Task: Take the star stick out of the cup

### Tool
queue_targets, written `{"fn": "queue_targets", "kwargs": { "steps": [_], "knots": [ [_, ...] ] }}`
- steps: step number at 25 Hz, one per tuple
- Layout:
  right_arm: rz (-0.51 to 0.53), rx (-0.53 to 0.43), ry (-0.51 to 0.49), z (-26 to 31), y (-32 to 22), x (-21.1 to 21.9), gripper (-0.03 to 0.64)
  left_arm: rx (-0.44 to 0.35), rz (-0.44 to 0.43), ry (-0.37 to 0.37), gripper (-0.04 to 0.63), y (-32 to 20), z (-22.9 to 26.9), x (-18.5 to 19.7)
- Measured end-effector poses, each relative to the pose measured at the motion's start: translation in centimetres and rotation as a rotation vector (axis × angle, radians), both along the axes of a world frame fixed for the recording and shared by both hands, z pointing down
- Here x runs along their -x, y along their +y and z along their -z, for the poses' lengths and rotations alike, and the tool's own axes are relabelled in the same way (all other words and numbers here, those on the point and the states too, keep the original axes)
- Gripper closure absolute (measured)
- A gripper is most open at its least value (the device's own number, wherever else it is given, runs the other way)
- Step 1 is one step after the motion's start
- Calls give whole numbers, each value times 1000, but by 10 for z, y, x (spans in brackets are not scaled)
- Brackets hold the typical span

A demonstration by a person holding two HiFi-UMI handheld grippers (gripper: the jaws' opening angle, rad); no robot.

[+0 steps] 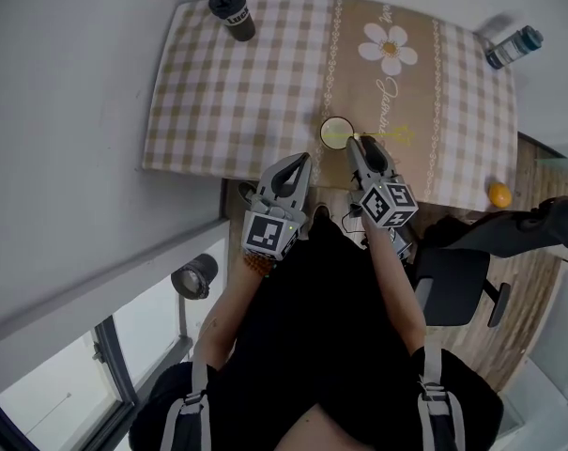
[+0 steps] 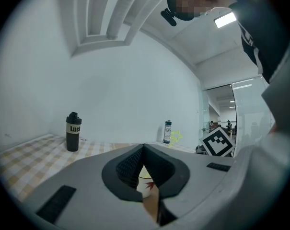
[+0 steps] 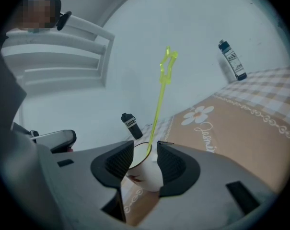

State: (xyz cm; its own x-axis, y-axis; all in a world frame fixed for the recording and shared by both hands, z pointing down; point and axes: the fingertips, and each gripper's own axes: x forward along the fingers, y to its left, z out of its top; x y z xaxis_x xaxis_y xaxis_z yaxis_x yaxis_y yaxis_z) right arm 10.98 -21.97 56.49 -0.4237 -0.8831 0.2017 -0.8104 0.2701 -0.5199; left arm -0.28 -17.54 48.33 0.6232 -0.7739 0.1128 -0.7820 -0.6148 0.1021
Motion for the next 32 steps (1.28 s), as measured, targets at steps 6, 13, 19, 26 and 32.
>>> {"fn": "queue_targets", "kwargs": {
  "steps": [6, 13, 19, 26, 32],
  "knots": [
    [10, 4, 16, -3, -6, 2, 469, 12, 5, 4, 594, 1, -6, 5],
    [6, 2, 33, -3, -10, 1, 537, 13, 3, 1, 594, -2, -9, 5],
    [-2, 4, 31, -3, -13, -1, 586, 32, 9, -10, 594, -5, -12, 6],
    [-4, -11, 27, 1, -12, -2, 597, 14, -2, 6, 594, -6, -10, 4],
    [-5, -30, 42, 7, -14, -4, 598, 14, 3, 9, 594, -6, -12, 4]
  ]
}}
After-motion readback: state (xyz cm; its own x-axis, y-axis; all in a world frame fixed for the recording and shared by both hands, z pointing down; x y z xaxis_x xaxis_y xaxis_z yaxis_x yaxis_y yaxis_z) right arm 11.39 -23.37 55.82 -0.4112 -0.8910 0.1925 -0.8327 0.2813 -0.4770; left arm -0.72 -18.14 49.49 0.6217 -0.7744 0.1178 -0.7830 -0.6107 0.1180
